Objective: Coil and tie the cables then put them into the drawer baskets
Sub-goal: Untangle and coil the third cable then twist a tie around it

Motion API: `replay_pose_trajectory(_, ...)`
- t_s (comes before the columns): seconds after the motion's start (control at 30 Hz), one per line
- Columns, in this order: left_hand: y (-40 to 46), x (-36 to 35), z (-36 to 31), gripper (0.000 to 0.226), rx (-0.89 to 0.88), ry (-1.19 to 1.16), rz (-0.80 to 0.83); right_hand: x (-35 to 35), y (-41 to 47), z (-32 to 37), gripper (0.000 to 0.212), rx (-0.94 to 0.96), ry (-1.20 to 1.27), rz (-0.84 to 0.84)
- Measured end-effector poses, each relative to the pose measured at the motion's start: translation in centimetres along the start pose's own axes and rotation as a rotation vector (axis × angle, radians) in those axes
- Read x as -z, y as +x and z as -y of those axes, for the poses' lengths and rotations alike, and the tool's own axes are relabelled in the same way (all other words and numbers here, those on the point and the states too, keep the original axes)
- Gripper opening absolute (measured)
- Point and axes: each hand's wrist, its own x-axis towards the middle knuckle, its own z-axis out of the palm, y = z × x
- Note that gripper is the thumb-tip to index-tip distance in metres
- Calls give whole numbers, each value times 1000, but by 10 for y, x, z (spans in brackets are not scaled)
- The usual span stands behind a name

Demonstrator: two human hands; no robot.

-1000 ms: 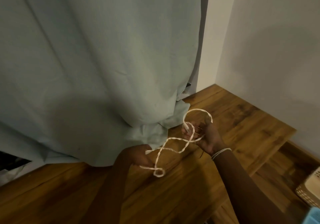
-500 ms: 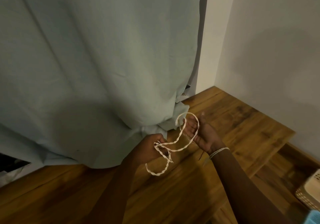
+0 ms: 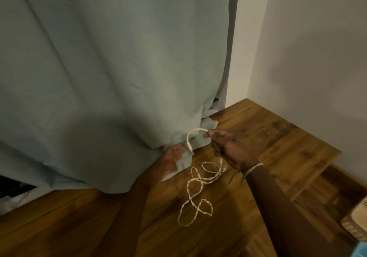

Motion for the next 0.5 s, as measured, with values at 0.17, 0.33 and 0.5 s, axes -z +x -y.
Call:
replay_pose_trajectory(0.17, -15, -20, -47, 35, -192, 6, 36, -15, 1, 16, 20, 73, -205, 177)
replay_pose_trajectory(0.33, -34, -26, -76, 43, -271, -614, 322, -4, 4, 7, 19, 76, -135, 218)
replay_pose_trajectory(0.5, -36, -30, -115, 39, -491, -902, 371, -18, -4, -30, 34, 36, -214, 270)
